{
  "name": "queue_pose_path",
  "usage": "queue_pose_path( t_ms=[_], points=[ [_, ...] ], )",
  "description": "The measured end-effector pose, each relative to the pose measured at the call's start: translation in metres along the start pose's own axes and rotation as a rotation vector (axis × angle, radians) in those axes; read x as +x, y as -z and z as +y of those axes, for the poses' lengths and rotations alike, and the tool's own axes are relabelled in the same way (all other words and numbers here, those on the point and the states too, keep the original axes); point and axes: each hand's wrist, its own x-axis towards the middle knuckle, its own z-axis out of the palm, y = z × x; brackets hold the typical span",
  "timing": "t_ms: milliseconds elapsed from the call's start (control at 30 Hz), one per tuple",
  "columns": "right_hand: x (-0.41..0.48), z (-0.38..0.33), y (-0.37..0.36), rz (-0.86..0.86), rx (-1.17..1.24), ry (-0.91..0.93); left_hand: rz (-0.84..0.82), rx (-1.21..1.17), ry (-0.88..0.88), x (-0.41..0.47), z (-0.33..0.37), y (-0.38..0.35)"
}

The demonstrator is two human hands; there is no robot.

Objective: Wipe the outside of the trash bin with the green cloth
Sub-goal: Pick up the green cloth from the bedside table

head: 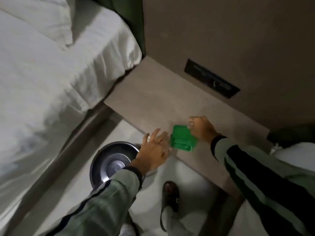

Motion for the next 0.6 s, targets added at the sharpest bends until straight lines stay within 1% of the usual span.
queue_pose_path(
  t_ms=[33, 100, 167, 200, 233, 267, 367, 400, 433, 467, 500, 533, 600],
  points=[
    [0.005, 0.007, -0.016, -0.036, -0.031, 0.008, -0.037, -0.058, 0.022, 0.012, 0.005, -0.018],
    [0.014, 0.016, -0.047, -0.059, -0.134, 0.07, -0.004, -0.303, 0.148, 0.04, 0.007, -0.044],
    [0.009, 0.019, -0.082, -0.127, -0.209, 0.108, 0.065, -0.668, 0.4, 0.064, 0.007, -0.061],
    [0.004, 0.021, -0.097, -0.145, -0.228, 0.1, 0.065, -0.818, 0.532, 0.069, 0.007, -0.068],
    [0.001, 0.024, -0.111, -0.141, -0.218, 0.077, 0.057, -0.931, 0.628, 0.075, 0.006, -0.077],
    [-0.003, 0.026, -0.125, -0.12, -0.196, 0.043, 0.064, -1.007, 0.695, 0.079, 0.009, -0.088],
    [-0.019, 0.017, -0.144, -0.065, -0.141, 0.035, 0.246, -1.129, 0.882, 0.073, 0.015, -0.106],
    [-0.025, 0.014, -0.149, -0.052, -0.122, 0.041, 0.261, -1.168, 0.955, 0.066, 0.016, -0.107],
    [-0.029, 0.013, -0.153, -0.045, -0.111, 0.039, 0.227, -1.226, 1.021, 0.058, 0.016, -0.11],
    [-0.033, 0.011, -0.156, -0.038, -0.098, 0.038, 0.157, -1.308, 1.078, 0.049, 0.013, -0.113],
    [-0.037, 0.011, -0.159, -0.033, -0.089, 0.032, 0.073, -1.396, 1.096, 0.042, 0.01, -0.117],
    [-0.039, 0.009, -0.162, -0.022, -0.077, 0.026, 0.005, -1.462, 1.078, 0.034, 0.006, -0.119],
    [-0.041, 0.006, -0.166, 0.003, -0.073, 0.022, -0.055, -1.514, 0.986, 0.025, 0.002, -0.121]
  ],
)
